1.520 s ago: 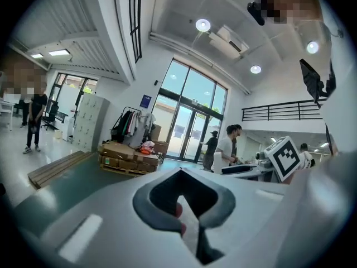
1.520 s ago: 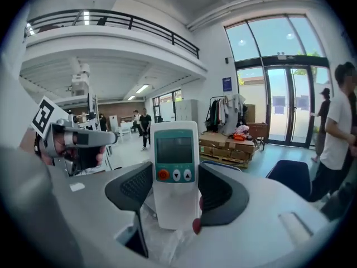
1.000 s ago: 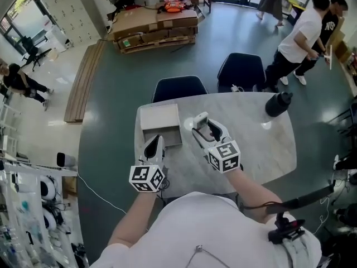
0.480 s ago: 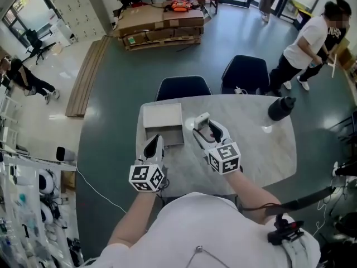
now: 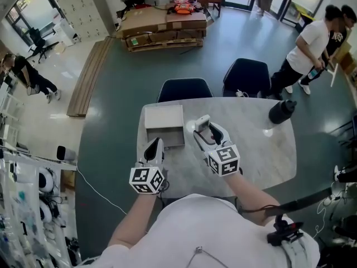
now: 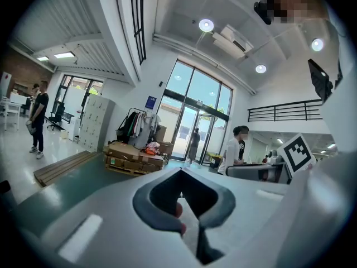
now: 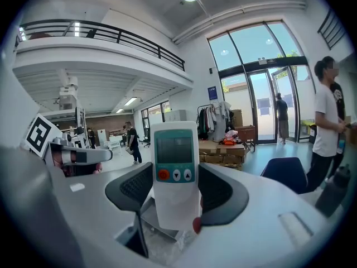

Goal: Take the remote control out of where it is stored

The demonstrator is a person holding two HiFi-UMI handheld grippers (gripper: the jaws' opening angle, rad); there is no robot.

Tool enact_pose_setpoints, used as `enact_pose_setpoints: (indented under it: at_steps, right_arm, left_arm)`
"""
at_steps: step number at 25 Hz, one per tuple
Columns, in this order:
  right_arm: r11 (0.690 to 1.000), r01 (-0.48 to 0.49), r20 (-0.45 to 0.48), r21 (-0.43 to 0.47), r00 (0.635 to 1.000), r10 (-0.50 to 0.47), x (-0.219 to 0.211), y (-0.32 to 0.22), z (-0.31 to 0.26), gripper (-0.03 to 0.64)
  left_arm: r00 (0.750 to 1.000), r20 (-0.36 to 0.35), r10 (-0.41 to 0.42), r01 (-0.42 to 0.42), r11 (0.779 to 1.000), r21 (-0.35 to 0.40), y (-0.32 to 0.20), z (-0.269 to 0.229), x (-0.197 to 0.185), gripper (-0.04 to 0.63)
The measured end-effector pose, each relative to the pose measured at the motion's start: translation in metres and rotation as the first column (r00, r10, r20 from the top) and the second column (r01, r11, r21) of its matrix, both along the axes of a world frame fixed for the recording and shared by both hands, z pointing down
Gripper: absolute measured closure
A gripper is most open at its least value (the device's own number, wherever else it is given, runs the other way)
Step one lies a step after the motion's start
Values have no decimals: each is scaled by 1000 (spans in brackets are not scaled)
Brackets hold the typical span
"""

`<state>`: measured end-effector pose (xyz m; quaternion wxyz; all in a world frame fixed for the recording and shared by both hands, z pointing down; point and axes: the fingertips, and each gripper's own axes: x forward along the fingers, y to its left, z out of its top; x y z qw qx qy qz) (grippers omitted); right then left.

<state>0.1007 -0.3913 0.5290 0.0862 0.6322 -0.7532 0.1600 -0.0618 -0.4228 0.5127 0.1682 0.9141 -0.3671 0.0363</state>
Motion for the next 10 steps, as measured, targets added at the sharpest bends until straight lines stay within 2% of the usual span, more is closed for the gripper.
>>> enact_pose_setpoints:
  at_steps: [10]
  right_arm:
    - [1000,8,-7,-11,1000,-8,-7,6,1,334]
  left_arm:
    - [1000,10,-11,11,1000,-2,5,1,-12,595]
